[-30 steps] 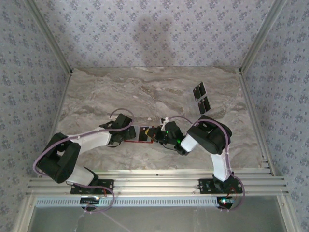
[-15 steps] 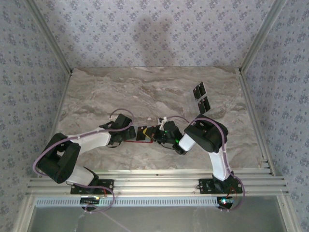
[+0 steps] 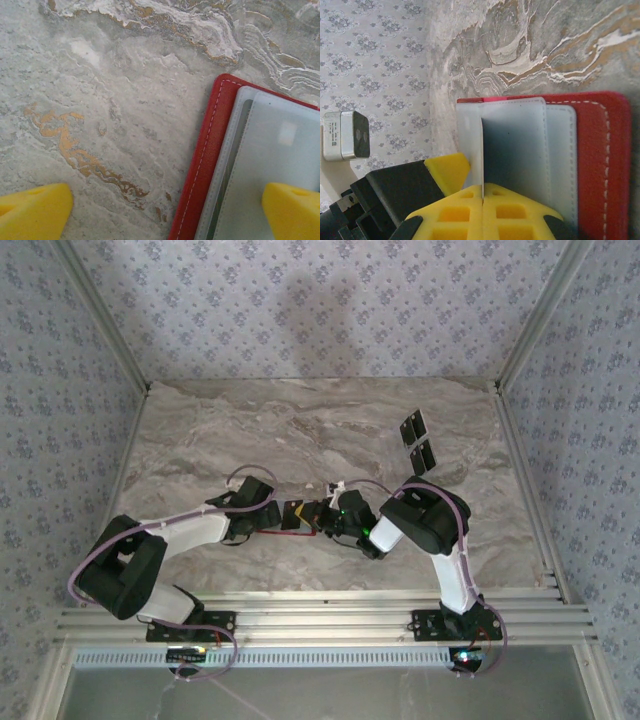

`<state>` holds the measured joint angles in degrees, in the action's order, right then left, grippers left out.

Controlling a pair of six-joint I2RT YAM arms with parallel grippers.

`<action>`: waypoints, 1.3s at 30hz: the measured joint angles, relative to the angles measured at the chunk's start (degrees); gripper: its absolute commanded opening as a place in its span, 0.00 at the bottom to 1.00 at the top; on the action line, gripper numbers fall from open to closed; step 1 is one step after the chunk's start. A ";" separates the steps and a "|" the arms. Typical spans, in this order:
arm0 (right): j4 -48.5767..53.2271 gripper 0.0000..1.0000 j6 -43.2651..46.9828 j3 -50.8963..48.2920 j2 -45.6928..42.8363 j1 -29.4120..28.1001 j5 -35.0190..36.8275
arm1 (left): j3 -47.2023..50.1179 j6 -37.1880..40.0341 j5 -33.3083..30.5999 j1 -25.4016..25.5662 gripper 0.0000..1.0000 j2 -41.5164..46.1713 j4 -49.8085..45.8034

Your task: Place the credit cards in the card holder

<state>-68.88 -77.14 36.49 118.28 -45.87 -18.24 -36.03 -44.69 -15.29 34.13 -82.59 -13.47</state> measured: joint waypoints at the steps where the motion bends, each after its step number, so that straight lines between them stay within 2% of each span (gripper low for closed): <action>1: 0.00 0.00 0.00 0.09 0.04 0.04 0.00 | 0.00 0.00 0.02 0.00 0.99 0.00 0.00; 39: 5.29 0.00 2.89 3.43 0.17 0.02 -0.92 | 0.17 0.00 0.00 0.00 0.99 0.07 0.22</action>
<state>-63.59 -74.26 39.92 118.45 -45.84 -19.16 -35.86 -44.69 -15.29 34.13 -82.52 -13.26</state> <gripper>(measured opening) 0.058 0.989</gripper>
